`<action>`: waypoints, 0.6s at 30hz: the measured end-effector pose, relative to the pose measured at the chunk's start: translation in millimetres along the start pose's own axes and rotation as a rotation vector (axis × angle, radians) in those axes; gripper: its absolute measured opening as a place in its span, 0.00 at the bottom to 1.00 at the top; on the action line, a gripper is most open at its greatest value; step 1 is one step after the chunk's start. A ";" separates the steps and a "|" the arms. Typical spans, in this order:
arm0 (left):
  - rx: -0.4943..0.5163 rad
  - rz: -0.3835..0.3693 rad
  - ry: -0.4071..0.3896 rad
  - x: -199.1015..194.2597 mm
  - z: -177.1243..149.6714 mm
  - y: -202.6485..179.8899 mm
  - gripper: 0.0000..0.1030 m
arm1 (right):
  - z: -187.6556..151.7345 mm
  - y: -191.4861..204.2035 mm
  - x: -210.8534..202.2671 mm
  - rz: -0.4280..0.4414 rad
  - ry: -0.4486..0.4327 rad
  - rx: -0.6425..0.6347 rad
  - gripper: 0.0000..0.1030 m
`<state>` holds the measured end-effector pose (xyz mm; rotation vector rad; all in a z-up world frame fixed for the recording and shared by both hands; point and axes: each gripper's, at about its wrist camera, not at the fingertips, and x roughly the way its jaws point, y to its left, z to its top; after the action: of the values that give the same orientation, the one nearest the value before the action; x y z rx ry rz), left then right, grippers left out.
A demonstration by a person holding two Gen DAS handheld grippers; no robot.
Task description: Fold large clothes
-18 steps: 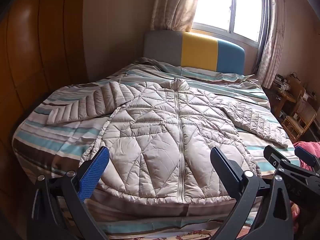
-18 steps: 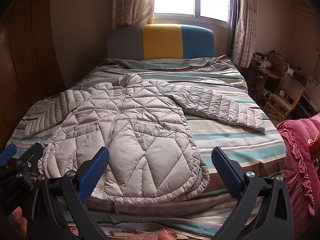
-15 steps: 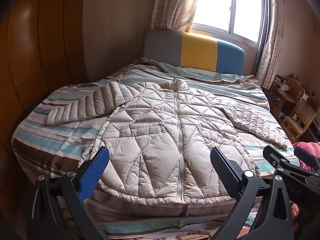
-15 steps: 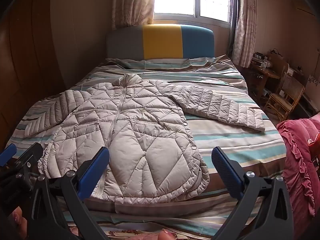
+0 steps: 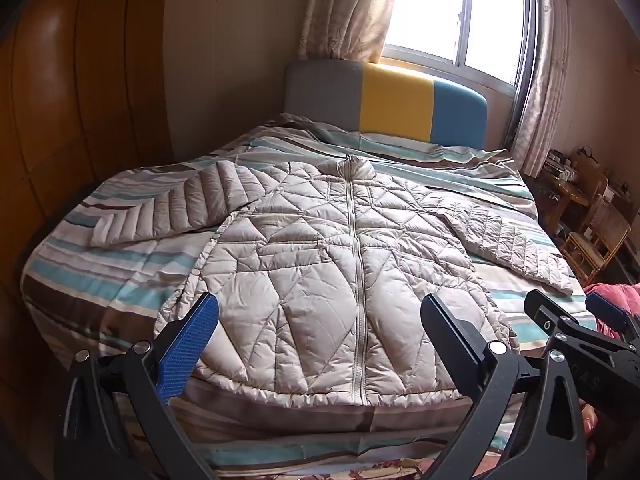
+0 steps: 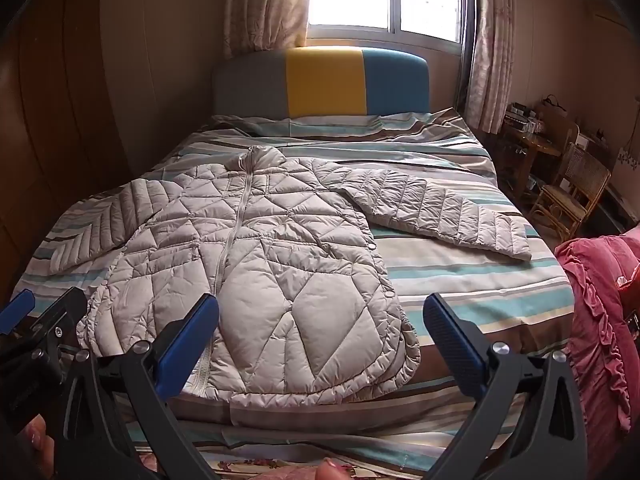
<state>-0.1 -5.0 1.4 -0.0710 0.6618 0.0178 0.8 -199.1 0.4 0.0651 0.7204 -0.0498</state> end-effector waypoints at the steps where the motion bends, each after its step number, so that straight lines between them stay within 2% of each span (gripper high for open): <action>1: -0.002 0.000 0.000 -0.3 0.1 -0.9 0.97 | -0.4 -0.5 0.7 0.000 0.001 0.000 0.98; 18: -0.013 -0.008 -0.004 1.3 -5.8 2.9 0.97 | -1.0 -0.9 2.3 0.006 0.008 0.003 0.98</action>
<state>-2.7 -2.5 -4.2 -0.0857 0.6575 0.0148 1.8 -200.0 -1.9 0.0707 0.7281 -0.0452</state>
